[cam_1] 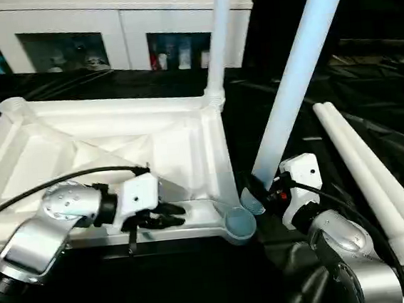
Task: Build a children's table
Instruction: Rotate table base
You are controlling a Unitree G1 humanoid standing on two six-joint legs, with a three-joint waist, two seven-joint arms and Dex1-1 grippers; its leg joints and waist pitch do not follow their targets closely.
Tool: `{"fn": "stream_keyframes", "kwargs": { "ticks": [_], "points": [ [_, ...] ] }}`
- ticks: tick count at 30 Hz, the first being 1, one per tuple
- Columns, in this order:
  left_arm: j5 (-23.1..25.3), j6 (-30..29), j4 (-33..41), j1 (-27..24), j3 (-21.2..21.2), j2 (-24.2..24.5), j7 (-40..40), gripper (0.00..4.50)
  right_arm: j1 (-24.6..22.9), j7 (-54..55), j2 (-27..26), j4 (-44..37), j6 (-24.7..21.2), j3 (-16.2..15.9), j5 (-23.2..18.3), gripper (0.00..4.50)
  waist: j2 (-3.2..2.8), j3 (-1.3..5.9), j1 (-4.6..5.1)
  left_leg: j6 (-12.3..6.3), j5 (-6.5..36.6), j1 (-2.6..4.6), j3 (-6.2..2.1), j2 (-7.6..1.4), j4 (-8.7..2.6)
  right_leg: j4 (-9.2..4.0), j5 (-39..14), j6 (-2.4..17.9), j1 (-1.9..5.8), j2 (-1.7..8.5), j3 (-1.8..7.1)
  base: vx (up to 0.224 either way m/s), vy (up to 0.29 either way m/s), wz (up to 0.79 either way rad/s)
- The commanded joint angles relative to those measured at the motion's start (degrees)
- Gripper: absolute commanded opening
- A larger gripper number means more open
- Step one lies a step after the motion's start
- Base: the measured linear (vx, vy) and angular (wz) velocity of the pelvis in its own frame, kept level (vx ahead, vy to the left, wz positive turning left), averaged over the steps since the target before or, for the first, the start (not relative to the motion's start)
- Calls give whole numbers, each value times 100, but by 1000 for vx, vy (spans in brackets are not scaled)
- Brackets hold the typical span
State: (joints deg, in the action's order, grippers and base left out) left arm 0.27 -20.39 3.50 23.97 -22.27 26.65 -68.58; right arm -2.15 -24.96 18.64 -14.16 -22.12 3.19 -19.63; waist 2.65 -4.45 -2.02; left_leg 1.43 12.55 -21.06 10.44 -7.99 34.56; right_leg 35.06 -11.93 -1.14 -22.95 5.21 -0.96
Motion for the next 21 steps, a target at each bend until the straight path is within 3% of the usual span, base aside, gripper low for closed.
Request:
{"fn": "stream_keyframes", "kwargs": {
  "ticks": [1,3,8,14,19,21],
  "points": [
    [-144,-99,123,7,-50,-46,-44,104,20,-11,21,-136,-62,56,-25,184,-12,367,-28,-489,184,64,-145,-457,-420,-264,358,1795,295,334,202,0,0,0],
    [-193,-105,130,30,-136,-42,-90,107,13,-4,24,-157,-76,55,-37,184,-19,361,-34,-508,198,61,-147,-458,-420,-271,320,1800,296,333,202,0,0,0],
    [196,352,-45,18,-444,-55,33,145,-24,2,29,-190,-76,41,-43,184,-33,376,-32,-478,255,68,-154,-469,-417,-270,284,1740,298,320,200,0,0,0],
    [393,424,-159,57,-616,-13,163,145,-43,3,29,-198,-70,18,-14,184,-66,368,-34,-399,380,69,-162,-465,-422,-275,188,1727,293,317,197,0,0,0],
    [477,418,-398,149,-566,-80,431,145,-56,13,11,-235,-82,-17,-6,184,-59,367,-33,-328,527,67,-165,-461,-429,-295,13,1666,293,317,197,0,0,0],
    [468,310,-420,159,-534,-98,459,128,-61,8,7,-236,-83,-25,-10,184,-66,372,-36,-313,501,74,-169,-466,-428,-287,49,1673,289,321,196,0,0,0]
  ]
}}
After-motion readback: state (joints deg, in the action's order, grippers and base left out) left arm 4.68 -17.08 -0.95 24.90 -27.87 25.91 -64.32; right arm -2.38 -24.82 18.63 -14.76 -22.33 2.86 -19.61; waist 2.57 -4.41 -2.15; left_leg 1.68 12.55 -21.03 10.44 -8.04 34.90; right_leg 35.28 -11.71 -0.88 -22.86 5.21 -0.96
